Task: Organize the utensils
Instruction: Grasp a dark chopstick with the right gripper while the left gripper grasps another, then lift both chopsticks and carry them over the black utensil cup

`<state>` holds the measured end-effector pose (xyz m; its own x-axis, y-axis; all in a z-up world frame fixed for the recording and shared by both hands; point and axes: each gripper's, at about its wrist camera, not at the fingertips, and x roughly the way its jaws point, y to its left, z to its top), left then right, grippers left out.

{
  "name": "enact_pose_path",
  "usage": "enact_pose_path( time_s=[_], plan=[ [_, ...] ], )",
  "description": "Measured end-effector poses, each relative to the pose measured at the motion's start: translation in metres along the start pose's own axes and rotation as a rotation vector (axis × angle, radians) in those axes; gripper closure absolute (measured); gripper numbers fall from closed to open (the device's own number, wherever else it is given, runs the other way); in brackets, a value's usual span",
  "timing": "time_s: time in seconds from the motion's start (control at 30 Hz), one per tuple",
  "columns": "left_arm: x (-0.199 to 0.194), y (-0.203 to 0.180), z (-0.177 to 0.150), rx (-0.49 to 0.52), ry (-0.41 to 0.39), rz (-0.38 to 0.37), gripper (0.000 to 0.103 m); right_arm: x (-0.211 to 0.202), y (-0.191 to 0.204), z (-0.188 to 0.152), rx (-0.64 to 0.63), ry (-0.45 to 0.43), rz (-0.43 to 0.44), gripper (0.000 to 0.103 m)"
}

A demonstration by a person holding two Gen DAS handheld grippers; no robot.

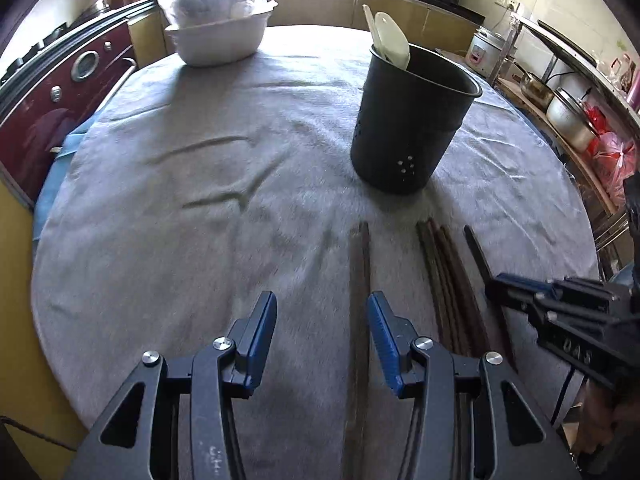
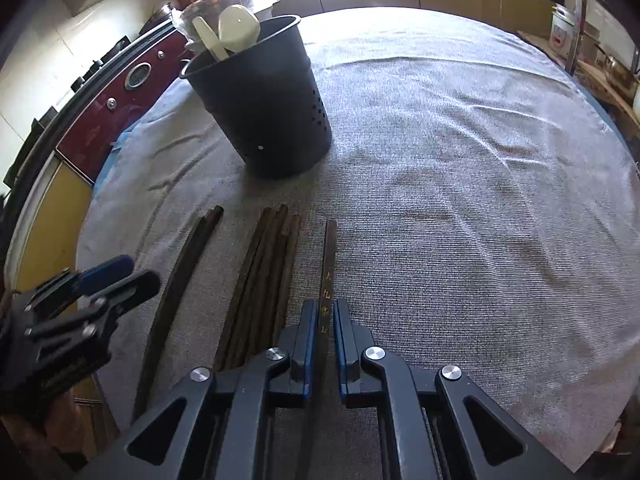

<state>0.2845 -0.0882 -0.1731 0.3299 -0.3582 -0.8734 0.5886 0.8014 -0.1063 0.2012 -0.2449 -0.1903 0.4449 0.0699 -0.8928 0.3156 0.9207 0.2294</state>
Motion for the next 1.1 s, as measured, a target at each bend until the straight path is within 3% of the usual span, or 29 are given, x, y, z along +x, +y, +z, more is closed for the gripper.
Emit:
enact_pose_path(
  time_s=[0.2,0.33,0.47,0.63,0.9,1.1],
  plan=[
    [0.013,-0.005,0.012,-0.012,0.032,-0.047,0.065,-0.002,-0.003,0.0,0.016,0.012,0.032,0.093],
    [0.024,-0.008,0.02,-0.015,0.066,-0.069,0.082,-0.004,-0.007,0.001,0.034,0.023,0.051,0.093],
    [0.028,-0.011,0.026,-0.016,0.084,-0.095,0.092,-0.004,-0.007,0.003,0.044,0.041,0.056,0.094],
    [0.026,-0.008,0.027,-0.014,0.067,-0.102,0.095,0.003,-0.003,0.018,0.052,0.075,0.038,0.09],
    [0.015,0.016,0.022,-0.071,0.053,-0.089,0.097,0.014,0.019,0.035,-0.014,0.073,-0.081,0.09],
    [0.009,0.019,0.017,-0.065,0.05,-0.067,0.097,0.007,0.006,0.031,0.026,0.076,-0.081,0.095]
  ],
)
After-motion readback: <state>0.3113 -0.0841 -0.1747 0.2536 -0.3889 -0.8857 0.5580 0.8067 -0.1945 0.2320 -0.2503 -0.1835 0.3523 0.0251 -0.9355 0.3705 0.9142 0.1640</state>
